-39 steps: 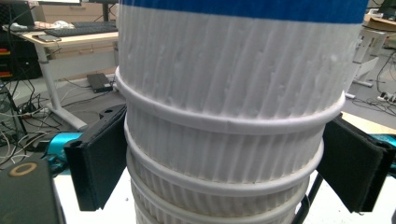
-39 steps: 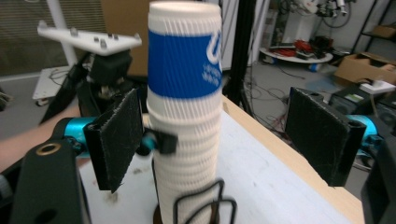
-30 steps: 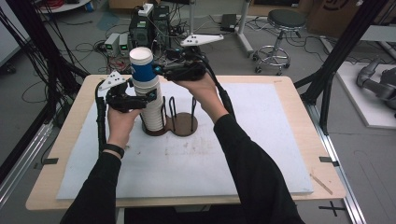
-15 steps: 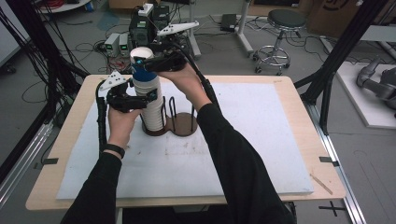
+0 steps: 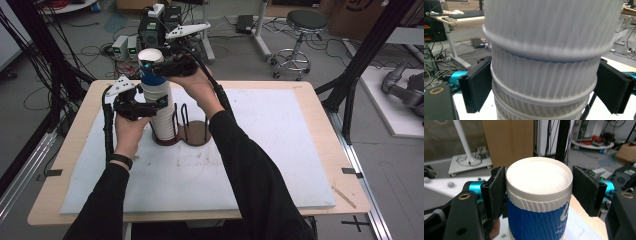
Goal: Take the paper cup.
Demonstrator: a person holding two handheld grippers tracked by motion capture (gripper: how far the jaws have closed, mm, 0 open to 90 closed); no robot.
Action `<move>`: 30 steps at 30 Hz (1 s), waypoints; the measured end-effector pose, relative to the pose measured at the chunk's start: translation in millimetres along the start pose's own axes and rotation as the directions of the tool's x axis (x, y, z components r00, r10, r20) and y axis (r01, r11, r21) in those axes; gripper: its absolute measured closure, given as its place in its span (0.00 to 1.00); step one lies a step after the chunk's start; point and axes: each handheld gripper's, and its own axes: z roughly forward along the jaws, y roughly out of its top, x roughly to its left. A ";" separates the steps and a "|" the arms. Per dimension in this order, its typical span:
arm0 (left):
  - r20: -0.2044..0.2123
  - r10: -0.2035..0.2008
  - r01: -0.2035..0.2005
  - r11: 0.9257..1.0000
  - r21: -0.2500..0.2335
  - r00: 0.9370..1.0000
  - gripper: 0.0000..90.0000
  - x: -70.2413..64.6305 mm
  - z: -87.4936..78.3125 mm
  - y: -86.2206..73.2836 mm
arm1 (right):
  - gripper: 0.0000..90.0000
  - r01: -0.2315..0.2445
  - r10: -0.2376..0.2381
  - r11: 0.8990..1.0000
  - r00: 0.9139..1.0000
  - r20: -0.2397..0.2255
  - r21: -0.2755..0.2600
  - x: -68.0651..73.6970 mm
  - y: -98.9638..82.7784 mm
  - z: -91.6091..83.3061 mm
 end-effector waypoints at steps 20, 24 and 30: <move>0.001 0.002 -0.002 1.000 0.016 1.000 0.13 -0.1 -0.1 1.9 | 0.34 0.023 -0.020 0.983 1.000 0.013 -0.183 9.1 35.7 -41.0; -0.001 -0.002 0.002 1.000 0.009 1.000 0.13 0.0 0.4 1.6 | 0.34 0.031 -0.029 0.979 0.999 0.014 -0.203 10.1 39.6 -50.7; -0.004 -0.008 0.008 1.000 0.008 1.000 0.13 -0.1 0.6 1.5 | 0.34 0.052 -0.048 0.979 0.999 0.024 -0.199 6.8 40.8 -76.6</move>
